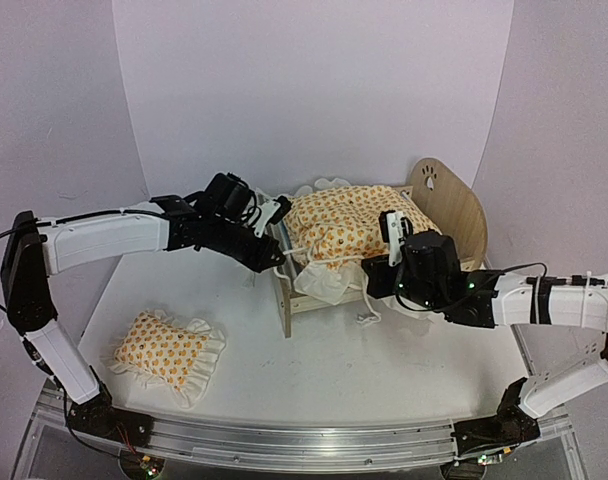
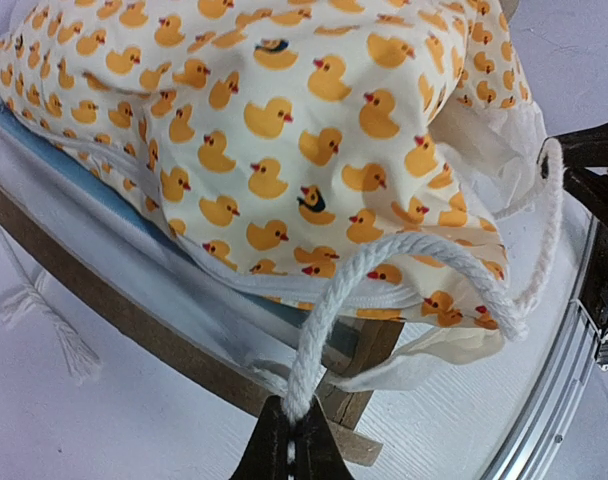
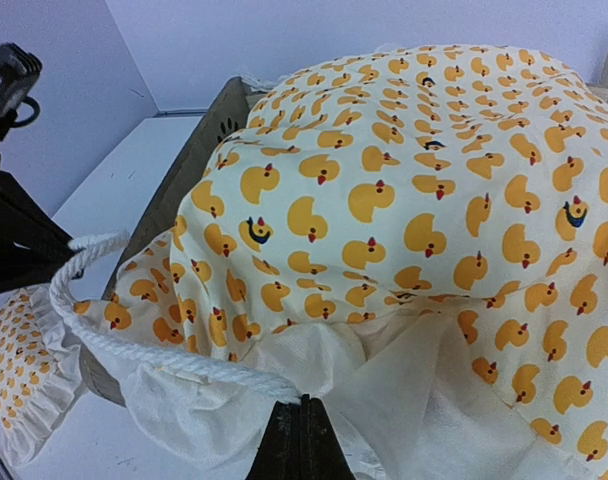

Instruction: Set up the pet bed

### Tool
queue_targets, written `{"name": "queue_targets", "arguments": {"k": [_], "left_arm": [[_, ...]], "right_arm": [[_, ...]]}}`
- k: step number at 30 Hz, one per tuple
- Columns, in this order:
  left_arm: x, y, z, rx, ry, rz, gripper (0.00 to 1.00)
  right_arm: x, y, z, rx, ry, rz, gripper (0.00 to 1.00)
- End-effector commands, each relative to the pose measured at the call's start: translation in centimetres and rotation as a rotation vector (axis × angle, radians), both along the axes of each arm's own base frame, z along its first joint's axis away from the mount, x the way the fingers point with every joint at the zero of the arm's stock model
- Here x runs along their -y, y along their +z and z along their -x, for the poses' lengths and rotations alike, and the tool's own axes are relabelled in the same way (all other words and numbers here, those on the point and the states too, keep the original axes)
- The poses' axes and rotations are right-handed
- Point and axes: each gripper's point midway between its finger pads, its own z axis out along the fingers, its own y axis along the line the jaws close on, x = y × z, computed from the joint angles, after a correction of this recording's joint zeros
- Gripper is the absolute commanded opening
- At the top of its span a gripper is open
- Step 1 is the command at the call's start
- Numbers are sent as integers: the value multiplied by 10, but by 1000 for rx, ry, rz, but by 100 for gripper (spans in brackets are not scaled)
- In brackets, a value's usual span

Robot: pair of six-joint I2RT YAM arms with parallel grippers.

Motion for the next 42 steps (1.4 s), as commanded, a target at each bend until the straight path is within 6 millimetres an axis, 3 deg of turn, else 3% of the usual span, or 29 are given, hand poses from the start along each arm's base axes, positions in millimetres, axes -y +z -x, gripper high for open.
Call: {"name": "queue_targets", "arguments": {"k": [1, 5, 10, 13, 21, 25, 27, 29, 31, 33, 36, 39, 42], "left_arm": [[2, 14, -5, 6, 42, 75, 3], [7, 18, -8, 12, 40, 101, 12], [5, 2, -8, -25, 74, 96, 11], [3, 2, -5, -30, 90, 122, 11], [3, 23, 2, -12, 70, 193, 11], [18, 50, 2, 12, 19, 280, 11], [24, 50, -2, -2, 16, 290, 12], [26, 46, -3, -23, 28, 288, 20], [19, 34, 3, -61, 42, 255, 42], [-11, 20, 1, -81, 173, 152, 64], [-52, 9, 9, -167, 368, 93, 75], [-54, 19, 7, -258, 489, 184, 88], [-68, 16, -7, -290, 677, 209, 84]], "right_arm": [[-20, 13, -1, 22, 52, -89, 0], [-25, 13, -1, 15, 65, -108, 0], [-27, 14, 0, 13, 79, -120, 0], [-28, 14, 1, 16, 90, -112, 0], [-27, 14, 1, 21, 86, -109, 0], [-22, 15, 0, 25, 62, -110, 0], [-21, 16, -1, 27, 56, -109, 0], [-22, 19, -1, 29, 58, -113, 0], [-23, 22, -2, 31, 60, -116, 0], [-24, 23, -3, 32, 61, -117, 0], [-28, 25, -2, 30, 73, -124, 0], [-29, 27, -2, 34, 81, -133, 0], [-29, 29, -3, 46, 79, -135, 0]]}}
